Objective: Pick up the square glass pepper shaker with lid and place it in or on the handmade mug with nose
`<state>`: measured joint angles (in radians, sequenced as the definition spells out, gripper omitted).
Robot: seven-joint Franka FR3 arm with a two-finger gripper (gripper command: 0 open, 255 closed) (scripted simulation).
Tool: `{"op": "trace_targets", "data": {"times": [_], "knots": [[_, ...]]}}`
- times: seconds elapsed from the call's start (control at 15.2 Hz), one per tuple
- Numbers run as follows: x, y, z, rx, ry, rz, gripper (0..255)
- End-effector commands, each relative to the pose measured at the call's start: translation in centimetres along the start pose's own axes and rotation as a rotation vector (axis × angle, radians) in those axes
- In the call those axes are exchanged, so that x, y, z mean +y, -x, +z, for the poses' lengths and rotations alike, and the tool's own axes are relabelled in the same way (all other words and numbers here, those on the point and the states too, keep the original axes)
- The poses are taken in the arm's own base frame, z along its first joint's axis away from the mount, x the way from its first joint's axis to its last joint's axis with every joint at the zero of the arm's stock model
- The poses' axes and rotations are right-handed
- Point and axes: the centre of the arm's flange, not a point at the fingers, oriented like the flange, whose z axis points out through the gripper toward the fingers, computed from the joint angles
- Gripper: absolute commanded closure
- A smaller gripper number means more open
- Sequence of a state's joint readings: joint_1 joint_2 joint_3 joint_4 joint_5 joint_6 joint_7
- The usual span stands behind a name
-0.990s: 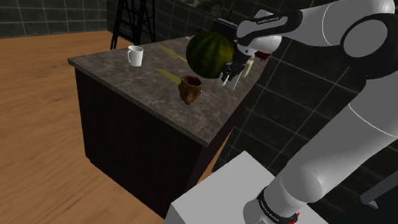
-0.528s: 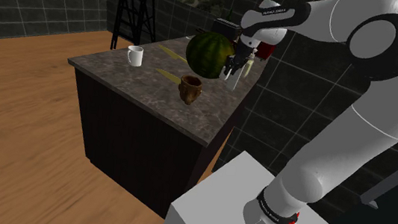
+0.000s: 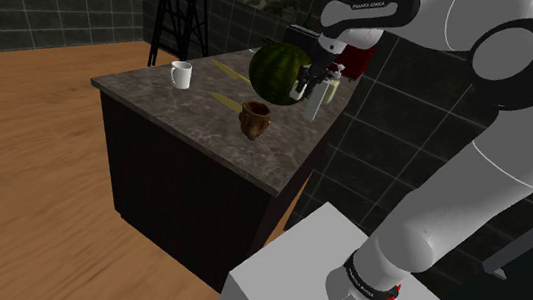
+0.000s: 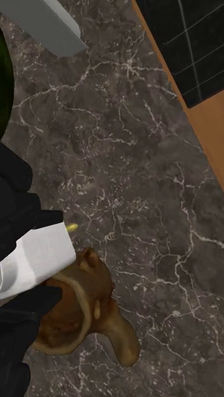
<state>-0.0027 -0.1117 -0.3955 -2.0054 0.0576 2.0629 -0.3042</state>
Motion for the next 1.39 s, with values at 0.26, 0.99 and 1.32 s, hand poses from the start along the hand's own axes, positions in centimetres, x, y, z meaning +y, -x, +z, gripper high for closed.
{"op": "trace_targets", "data": {"times": [0.26, 0.99, 1.32], "knots": [[-7.4, -2.4, 0.4, 0.000, 0.000, 0.001, 255], [-12.0, -3.4, 4.5, 0.000, 0.000, 0.001, 255], [-11.9, -2.9, 7.1, 0.000, 0.000, 0.001, 255]]}}
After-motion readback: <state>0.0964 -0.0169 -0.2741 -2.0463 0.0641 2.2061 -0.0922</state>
